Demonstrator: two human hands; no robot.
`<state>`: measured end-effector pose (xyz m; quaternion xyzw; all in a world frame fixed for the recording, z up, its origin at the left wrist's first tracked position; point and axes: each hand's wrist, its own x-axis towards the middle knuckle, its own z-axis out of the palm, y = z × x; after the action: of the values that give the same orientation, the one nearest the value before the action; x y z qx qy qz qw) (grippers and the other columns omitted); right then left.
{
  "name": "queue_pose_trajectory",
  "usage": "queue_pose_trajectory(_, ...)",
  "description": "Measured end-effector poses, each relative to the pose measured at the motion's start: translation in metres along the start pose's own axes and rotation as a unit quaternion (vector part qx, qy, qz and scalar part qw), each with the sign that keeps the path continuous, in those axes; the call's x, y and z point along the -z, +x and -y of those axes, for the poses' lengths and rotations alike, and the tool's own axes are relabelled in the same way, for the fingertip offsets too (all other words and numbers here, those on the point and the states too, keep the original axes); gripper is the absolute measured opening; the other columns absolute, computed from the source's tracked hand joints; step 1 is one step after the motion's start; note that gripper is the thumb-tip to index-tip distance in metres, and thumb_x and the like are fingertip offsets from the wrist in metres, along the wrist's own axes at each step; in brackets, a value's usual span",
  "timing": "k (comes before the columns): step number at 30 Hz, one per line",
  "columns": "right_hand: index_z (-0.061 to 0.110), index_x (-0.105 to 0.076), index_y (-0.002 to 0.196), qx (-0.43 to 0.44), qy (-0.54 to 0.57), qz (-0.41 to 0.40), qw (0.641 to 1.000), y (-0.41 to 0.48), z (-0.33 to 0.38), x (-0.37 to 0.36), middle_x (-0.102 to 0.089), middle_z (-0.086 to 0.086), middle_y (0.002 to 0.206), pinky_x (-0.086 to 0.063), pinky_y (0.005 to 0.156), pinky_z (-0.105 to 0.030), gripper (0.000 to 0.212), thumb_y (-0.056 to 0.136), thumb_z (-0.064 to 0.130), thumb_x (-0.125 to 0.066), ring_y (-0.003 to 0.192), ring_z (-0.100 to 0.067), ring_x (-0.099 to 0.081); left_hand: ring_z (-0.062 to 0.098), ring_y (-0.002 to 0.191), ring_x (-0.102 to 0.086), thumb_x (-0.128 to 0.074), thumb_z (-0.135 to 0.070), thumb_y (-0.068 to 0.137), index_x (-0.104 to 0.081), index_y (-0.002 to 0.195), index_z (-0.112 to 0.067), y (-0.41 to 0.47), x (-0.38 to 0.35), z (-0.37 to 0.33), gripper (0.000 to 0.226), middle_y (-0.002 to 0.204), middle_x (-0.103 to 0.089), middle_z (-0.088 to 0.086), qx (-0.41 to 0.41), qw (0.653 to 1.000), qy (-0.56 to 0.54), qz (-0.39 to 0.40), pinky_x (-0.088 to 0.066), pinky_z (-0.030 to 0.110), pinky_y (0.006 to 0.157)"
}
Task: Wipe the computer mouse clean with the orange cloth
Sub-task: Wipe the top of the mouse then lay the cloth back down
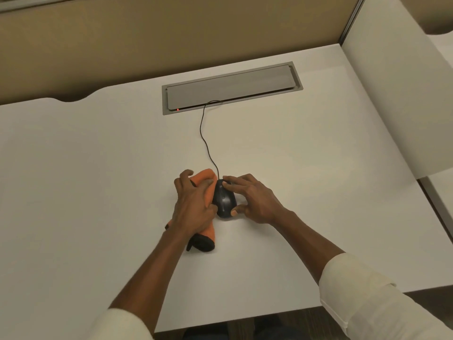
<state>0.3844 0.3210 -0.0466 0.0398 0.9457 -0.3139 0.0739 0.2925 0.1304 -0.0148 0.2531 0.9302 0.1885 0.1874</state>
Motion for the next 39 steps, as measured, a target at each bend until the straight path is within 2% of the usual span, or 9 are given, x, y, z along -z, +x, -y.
queue_pose_trajectory(5, 0.028, -0.048, 0.155, 0.008, 0.01, -0.003, 1.0, 0.0, -0.002, 0.0, -0.038, 0.018, 0.164, -0.048, 0.081, -0.034, 0.081, 0.082, 0.042, -0.08, 0.139, -0.018, -0.04, 0.037, 0.144, -0.021, -0.07, -0.014, 0.081, -0.053, 0.144, -0.027, -0.03, -0.012, -0.017, 0.067, 0.162, -0.011, 0.015, 0.049, 0.997, -0.004, -0.058, -0.05, 0.041, 0.098)
queue_pose_trajectory(10, 0.027, -0.049, 0.155, 0.012, 0.009, -0.01, 1.0, 0.0, -0.003, -0.001, -0.039, 0.015, 0.165, -0.045, 0.083, -0.032, 0.079, 0.084, 0.041, -0.08, 0.14, -0.02, -0.04, 0.031, 0.131, -0.043, -0.061, -0.016, 0.091, -0.036, 0.159, -0.023, -0.034, -0.016, -0.016, 0.072, 0.144, -0.046, 0.012, 0.048, 0.998, 0.034, -0.028, -0.051, 0.04, 0.101)
queue_pose_trajectory(15, 0.025, -0.047, 0.156, 0.006, 0.011, -0.013, 1.0, -0.001, -0.004, -0.002, -0.038, 0.015, 0.165, -0.05, 0.083, -0.034, 0.082, 0.083, 0.038, -0.082, 0.139, -0.02, -0.041, 0.033, 0.127, -0.048, -0.058, -0.015, 0.094, -0.061, 0.141, -0.026, 0.003, 0.005, -0.008, 0.048, 0.129, -0.063, 0.007, 0.049, 0.998, -0.013, -0.025, -0.047, 0.043, 0.103)
queue_pose_trajectory(18, 0.025, -0.047, 0.156, 0.004, 0.017, -0.012, 1.0, 0.0, -0.004, -0.001, -0.037, 0.015, 0.166, -0.052, 0.084, -0.037, 0.081, 0.084, 0.043, -0.08, 0.138, -0.019, -0.04, 0.029, 0.13, -0.045, -0.059, -0.016, 0.093, -0.065, 0.139, -0.03, 0.025, 0.023, -0.005, 0.048, 0.13, -0.063, 0.005, 0.043, 0.998, -0.047, 0.026, -0.04, 0.034, 0.103)
queue_pose_trajectory(22, 0.027, -0.047, 0.156, 0.002, 0.013, -0.005, 1.0, 0.001, -0.004, -0.002, -0.036, 0.018, 0.166, -0.044, 0.079, -0.033, 0.081, 0.084, 0.046, -0.079, 0.136, -0.018, -0.04, 0.025, 0.12, -0.056, -0.061, -0.025, 0.08, -0.074, 0.128, -0.029, 0.045, 0.047, -0.013, 0.05, 0.121, -0.067, 0.005, 0.0, 0.994, -0.053, 0.091, -0.045, 0.036, 0.102)
queue_pose_trajectory(27, 0.028, -0.046, 0.156, -0.002, 0.013, -0.008, 1.0, 0.001, -0.004, -0.004, -0.035, 0.021, 0.166, -0.043, 0.079, -0.032, 0.081, 0.083, 0.044, -0.08, 0.135, -0.016, -0.04, 0.018, 0.119, -0.057, -0.063, -0.022, 0.079, -0.077, 0.119, -0.029, 0.053, 0.054, -0.01, 0.042, 0.126, -0.071, -0.003, -0.015, 0.989, -0.096, 0.112, -0.043, 0.032, 0.099)
queue_pose_trajectory(32, 0.027, -0.044, 0.158, 0.0, 0.003, -0.01, 1.0, 0.0, -0.002, -0.004, -0.035, 0.019, 0.166, -0.041, 0.079, -0.03, 0.084, 0.083, 0.039, -0.081, 0.136, -0.017, -0.04, 0.018, 0.119, -0.054, -0.061, -0.022, 0.088, -0.075, 0.122, -0.026, 0.04, 0.047, -0.005, 0.037, 0.128, -0.071, -0.003, -0.011, 0.99, -0.116, 0.082, -0.045, 0.039, 0.106)
queue_pose_trajectory(35, 0.027, -0.044, 0.158, 0.0, 0.002, -0.012, 1.0, 0.0, 0.0, -0.003, -0.035, 0.018, 0.167, -0.047, 0.081, -0.033, 0.083, 0.084, 0.04, -0.08, 0.138, -0.017, -0.04, 0.025, 0.126, -0.054, -0.062, -0.02, 0.092, -0.071, 0.128, -0.027, 0.023, 0.031, -0.007, 0.037, 0.133, -0.067, -0.001, 0.046, 0.992, -0.113, 0.025, -0.045, 0.038, 0.106)
queue_pose_trajectory(39, 0.027, -0.045, 0.157, 0.001, 0.003, -0.012, 1.0, -0.001, 0.0, -0.003, -0.035, 0.018, 0.167, -0.053, 0.084, -0.037, 0.081, 0.085, 0.043, -0.079, 0.138, -0.017, -0.04, 0.028, 0.125, -0.05, -0.058, -0.004, 0.083, -0.061, 0.138, -0.03, -0.021, -0.003, -0.019, 0.062, 0.131, -0.063, 0.0, 0.138, 0.977, -0.156, -0.054, -0.043, 0.033, 0.099)
